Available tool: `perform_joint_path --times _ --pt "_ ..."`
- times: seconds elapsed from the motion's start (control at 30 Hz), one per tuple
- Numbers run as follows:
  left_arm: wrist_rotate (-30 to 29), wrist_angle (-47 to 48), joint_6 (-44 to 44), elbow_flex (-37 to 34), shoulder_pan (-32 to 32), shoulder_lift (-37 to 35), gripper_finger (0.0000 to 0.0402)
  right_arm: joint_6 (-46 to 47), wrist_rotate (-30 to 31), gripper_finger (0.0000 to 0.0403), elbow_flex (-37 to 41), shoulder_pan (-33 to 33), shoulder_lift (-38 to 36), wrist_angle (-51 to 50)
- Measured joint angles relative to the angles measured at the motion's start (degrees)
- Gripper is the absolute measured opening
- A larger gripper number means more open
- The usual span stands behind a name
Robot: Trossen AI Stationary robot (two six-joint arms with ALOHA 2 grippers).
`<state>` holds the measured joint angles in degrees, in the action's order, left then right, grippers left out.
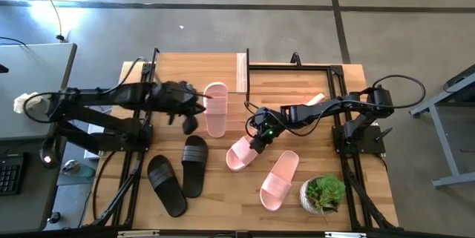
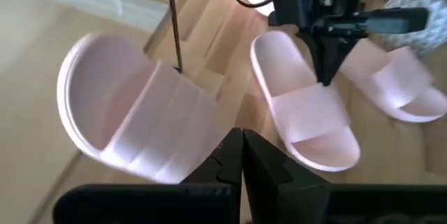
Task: Pick and place slides into the shelf
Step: Move the pink slide to the middle of the table
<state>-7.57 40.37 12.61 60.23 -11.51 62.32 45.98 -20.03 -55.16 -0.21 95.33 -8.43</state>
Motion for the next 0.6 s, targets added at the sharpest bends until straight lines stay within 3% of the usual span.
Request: perform_joint_path --times 0.13,0.3,0.47,0.6 --pt "2.7 6.8 -4.2 8.6 -3.5 6.5 0.0012 -0.3 -0.1 0.0001 0.0 0.0 0.0 0.0" --pt "6.3 16.5 -8.3 16.6 -9.7 13.2 0.0072 -1.4 -0.1 0.0018 0.0 0.4 0.0 0.1" --pt "17.2 19.9 -11.6 20.8 -15.5 18.9 0.0142 -2.5 0.2 0.0044 0.0 0.7 -0.1 0.3" --pt "18.5 20.0 -13.6 21.8 -17.5 22.3 0.0178 -3.3 1.1 0.0062 0.0 0.7 -0.1 0.3"
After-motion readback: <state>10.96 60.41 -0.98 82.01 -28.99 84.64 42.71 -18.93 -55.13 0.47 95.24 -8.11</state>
